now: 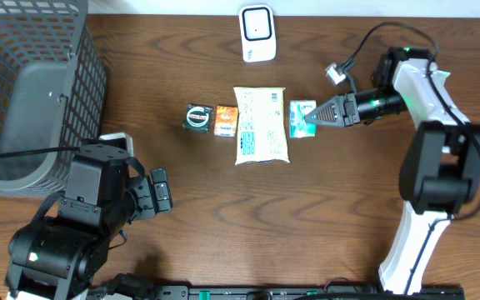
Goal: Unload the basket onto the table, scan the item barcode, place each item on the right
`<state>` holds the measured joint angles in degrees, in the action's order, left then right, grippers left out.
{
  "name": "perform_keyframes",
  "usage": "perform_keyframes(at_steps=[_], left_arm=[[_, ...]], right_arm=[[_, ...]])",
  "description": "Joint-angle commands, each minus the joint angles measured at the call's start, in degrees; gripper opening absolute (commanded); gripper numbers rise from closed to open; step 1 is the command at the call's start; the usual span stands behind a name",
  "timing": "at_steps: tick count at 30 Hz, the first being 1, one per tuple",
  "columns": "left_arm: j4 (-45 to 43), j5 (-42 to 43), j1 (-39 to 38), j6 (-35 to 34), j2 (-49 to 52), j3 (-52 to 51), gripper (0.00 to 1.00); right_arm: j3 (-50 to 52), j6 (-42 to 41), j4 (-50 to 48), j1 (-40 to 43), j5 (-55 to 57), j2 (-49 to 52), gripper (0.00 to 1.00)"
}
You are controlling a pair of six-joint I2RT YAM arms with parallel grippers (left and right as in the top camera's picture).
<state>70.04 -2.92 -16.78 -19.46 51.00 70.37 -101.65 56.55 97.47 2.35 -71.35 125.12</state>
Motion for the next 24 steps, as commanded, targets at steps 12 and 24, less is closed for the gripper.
perform_keyframes(at_steps=[12,24], left_arm=[[-0.02,-0.09,0.09,0.11,-0.15,-0.04,0.98],[-0.02,-0.09,0.09,0.11,-0.15,-0.04,0.98]], right_arm=[[-1.7,6.69,-0.83,-3.48,-6.21,-12.17,0.01],[-1.68,-46.31,-30.71,-10.05,26.97,-11.96,0.01]])
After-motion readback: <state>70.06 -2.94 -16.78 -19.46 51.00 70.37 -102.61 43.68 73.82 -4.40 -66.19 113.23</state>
